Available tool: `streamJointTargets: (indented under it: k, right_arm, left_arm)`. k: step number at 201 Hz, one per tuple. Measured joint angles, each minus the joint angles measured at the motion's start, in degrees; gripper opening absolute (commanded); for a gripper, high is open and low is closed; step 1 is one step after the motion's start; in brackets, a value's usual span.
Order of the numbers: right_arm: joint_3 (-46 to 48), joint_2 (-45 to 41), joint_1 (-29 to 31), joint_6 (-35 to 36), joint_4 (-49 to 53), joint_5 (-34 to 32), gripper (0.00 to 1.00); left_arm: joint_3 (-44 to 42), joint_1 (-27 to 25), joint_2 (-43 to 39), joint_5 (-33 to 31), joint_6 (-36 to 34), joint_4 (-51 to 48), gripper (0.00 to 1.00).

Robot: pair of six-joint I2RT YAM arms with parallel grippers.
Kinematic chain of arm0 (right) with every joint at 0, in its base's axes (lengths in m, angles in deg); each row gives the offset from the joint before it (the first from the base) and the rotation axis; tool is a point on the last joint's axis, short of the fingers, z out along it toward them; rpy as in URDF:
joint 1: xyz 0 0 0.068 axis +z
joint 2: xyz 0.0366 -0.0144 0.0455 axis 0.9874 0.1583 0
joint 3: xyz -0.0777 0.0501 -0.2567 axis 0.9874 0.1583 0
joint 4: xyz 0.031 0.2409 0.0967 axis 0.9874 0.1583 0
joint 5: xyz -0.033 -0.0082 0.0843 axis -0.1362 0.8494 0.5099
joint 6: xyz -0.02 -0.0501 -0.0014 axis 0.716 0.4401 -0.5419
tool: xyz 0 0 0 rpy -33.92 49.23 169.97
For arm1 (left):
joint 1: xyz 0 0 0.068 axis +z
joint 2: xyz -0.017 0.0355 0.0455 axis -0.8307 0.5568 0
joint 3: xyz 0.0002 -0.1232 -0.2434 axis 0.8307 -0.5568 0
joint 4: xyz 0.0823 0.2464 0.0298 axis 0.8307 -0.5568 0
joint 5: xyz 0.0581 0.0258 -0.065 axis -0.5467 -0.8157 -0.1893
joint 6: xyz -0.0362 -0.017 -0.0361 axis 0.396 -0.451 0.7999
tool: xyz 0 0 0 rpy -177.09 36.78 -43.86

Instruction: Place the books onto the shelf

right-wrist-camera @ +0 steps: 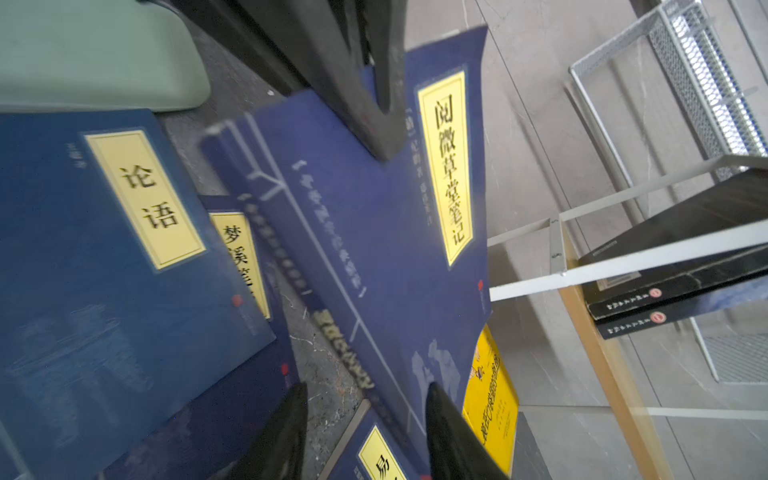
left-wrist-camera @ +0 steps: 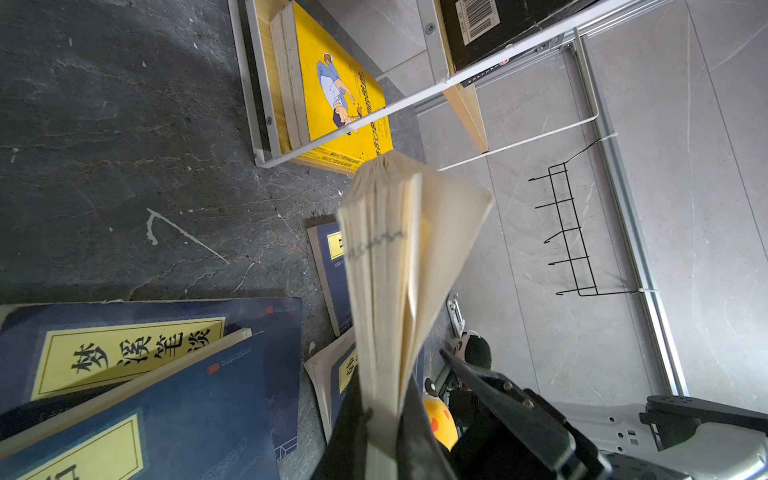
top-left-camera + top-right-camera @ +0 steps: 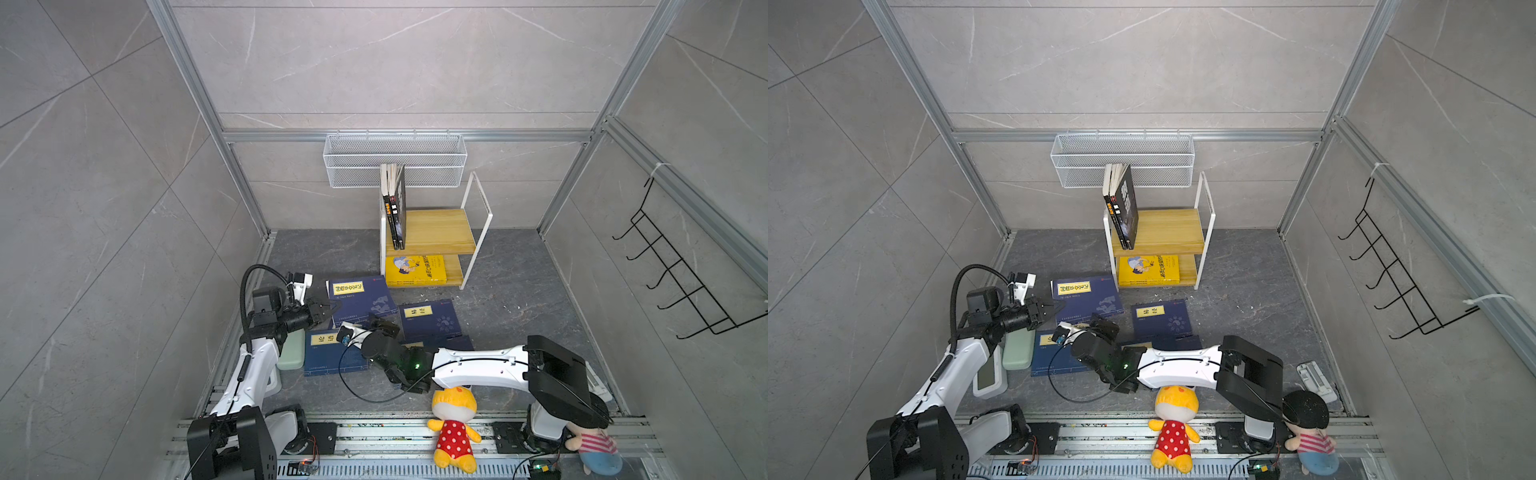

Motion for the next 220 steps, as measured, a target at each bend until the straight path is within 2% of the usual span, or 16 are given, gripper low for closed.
streamJointTargets:
  k: [21,57,69,76,92,114,169,220]
  right_arm:
    - [-0.79,1.51,-2.21,0.81,-1.07,0.81,0.36]
    - [-2.91,5.09,-3.43,4.24,-1.36,2.93,0.00]
    - [-3.04,5.99,-3.19,5.64,-1.40,3.39,0.00]
    - [-3.04,6.16,-3.17,5.99,-1.55,3.39,0.00]
    - [-3.04,6.16,-3.23,6.29,-1.90,3.41,0.00]
    - [-2.86,6.05,-3.65,4.33,-2.25,3.39,0.00]
    - [4.26,0.44,-4.13,-0.48,-3.74,3.41,0.00]
    - [12.33,-9.20,-4.15,-6.84,-5.01,3.30,0.00]
  left_arm:
    - [0.00,0.00,-0.02,0.22,-0.11,0.02,0.00]
    - [0.00,0.22,-0.39,-0.28,-0.46,0.37,0.00]
    - [0.00,0.22,-0.42,-1.03,-0.87,-0.07,0.01]
    - [-0.02,0.22,-0.42,-1.29,-1.11,-0.33,0.11]
    - [0.00,0.28,-0.55,-1.27,-1.84,-0.02,0.41]
    - [0.11,0.50,-1.33,-1.03,-2.73,-0.68,0.60]
    - [2.36,3.23,-2.62,-3.89,-6.69,-4.57,0.82]
    - [4.61,6.78,-3.96,-11.26,-11.37,-8.04,0.92]
